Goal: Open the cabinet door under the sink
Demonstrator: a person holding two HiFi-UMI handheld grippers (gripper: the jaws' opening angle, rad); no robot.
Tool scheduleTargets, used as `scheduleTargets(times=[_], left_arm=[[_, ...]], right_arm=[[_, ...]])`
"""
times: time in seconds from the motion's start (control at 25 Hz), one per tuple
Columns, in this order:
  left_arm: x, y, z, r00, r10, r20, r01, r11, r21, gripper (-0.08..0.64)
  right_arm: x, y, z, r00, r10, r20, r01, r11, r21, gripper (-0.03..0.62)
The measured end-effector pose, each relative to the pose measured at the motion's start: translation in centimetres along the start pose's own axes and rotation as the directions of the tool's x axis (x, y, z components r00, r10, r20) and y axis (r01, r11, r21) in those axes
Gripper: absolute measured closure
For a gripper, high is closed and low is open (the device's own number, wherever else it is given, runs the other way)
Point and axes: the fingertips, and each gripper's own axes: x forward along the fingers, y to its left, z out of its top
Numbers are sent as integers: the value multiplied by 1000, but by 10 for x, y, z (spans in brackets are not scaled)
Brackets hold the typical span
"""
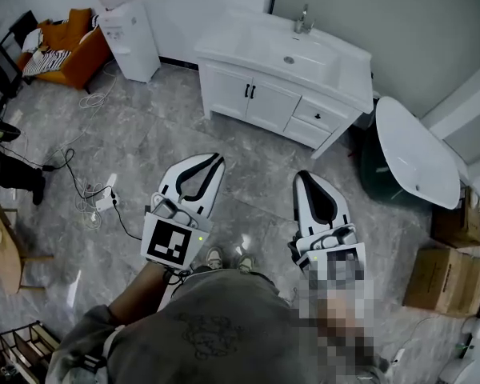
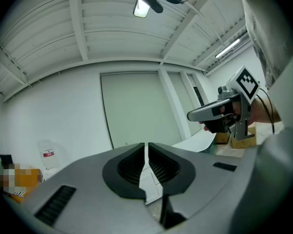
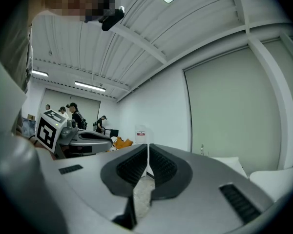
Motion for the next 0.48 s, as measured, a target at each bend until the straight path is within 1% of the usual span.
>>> scheduleTargets(times=[0.16, 0.48], left_arm=[[5, -7, 5, 1000, -4, 18, 3, 1000, 11, 526], [21, -28, 7, 1000, 1, 3, -1, 1000, 17, 526]], right_arm=[[-3, -8, -2, 1000, -1, 7, 1, 1000, 12, 558], [-12, -30, -10, 1000, 15, 7, -16, 1000, 10, 558]])
